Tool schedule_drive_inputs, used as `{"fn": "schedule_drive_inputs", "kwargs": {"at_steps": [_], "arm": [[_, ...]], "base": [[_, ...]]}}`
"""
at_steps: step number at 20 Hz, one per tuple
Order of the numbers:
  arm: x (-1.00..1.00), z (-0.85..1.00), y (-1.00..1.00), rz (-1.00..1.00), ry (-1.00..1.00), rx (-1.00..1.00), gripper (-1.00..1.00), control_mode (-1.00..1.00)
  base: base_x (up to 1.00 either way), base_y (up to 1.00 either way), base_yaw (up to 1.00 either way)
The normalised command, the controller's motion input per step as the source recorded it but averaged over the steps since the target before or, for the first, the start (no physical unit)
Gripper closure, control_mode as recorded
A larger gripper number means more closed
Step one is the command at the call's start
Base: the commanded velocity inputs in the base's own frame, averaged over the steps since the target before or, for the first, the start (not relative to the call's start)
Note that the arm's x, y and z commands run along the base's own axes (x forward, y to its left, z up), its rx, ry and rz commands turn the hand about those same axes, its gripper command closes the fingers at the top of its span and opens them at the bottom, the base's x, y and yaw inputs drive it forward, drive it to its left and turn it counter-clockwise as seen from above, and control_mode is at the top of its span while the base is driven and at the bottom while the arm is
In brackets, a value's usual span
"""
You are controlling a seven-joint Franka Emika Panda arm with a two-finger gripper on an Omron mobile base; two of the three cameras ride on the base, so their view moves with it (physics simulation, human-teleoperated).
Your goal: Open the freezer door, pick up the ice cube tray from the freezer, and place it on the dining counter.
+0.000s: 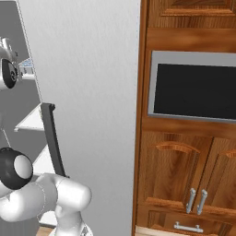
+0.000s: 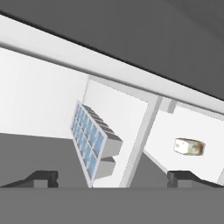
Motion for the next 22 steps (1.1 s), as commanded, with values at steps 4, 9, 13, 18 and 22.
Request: {"fn": "schedule_drive_inputs", "kwargs": {"at_steps": [4,9,13,18,22], "arm": [[0.21,-0.05,0.01,0.0,0.0,0.02,-1.0,-1.0],[0.15,-0.16,0.2,0.0,0.01,0.0,-1.0,-1.0],[0.21,-0.07,0.33,0.0,0.0,0.0,-1.0,-1.0],[0.29,-0.01,0.27,0.0,0.0,0.0,-1.0,-1.0],[0.25,0.0,0.09,-0.06,0.0,0.0,-1.0,-1.0]], "base": [[0.0,0.0,0.0],[0.0,0.0,0.0],[0.0,0.0,0.0],[0.0,0.0,0.0],[0.0,0.0,0.0]]}}
